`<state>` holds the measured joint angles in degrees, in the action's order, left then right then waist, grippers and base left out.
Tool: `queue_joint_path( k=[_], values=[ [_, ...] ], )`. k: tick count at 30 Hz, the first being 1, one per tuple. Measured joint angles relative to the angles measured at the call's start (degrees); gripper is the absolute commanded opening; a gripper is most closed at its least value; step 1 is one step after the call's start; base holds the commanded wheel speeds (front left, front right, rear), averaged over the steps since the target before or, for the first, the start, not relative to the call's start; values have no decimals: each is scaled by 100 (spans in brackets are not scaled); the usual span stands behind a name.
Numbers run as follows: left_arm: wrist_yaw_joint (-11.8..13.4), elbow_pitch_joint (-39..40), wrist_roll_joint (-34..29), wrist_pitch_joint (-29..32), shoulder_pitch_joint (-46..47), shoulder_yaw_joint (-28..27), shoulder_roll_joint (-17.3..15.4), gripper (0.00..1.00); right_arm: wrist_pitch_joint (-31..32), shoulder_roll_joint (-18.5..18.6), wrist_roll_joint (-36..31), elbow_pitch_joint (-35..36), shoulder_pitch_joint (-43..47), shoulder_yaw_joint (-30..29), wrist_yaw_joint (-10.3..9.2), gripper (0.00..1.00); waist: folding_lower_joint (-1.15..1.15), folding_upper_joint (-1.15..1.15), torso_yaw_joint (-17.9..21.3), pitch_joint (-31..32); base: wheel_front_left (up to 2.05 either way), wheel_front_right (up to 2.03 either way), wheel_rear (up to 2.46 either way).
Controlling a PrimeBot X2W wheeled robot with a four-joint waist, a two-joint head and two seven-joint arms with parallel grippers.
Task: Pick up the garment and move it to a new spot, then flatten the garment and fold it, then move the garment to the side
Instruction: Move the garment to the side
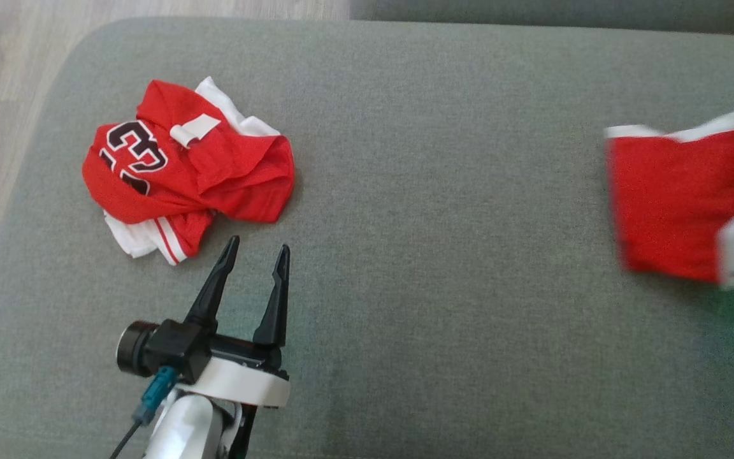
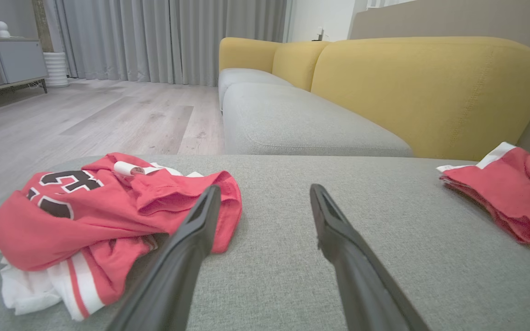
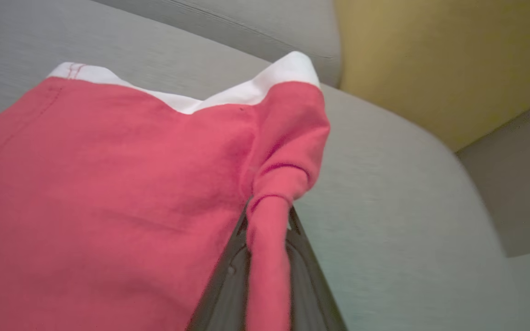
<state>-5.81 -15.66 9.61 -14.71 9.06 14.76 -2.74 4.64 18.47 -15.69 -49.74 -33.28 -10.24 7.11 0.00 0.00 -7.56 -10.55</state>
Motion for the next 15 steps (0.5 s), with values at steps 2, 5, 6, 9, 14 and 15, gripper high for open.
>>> queue_joint_path(
  k=[2,5,6,9,14,15],
  values=[
    [0,29,21,0,4,1,0,100,49,400,-100,38,-3,-21,0,0,0,0,-9,-62,0,0,0],
    [-1,66,47,0,9,-2,0,100,70,839,-298,70,-18,-51,0,0,0,0,-37,-161,0,0,0],
    [-4,67,47,0,19,-2,0,100,87,943,-314,65,-23,-88,0,0,1,0,-50,-194,0,0,0],
    [-9,68,47,0,124,-7,0,100,120,1109,-386,56,-29,-235,0,0,0,0,-114,-295,0,0,0],
    [-25,80,47,0,161,-14,1,100,118,1132,-447,53,-35,-404,0,0,1,0,-153,-362,0,0,0],
    [-25,80,47,0,161,-19,1,100,99,1132,-466,49,-38,-426,0,0,1,0,-156,-373,0,0,0]
  ],
)
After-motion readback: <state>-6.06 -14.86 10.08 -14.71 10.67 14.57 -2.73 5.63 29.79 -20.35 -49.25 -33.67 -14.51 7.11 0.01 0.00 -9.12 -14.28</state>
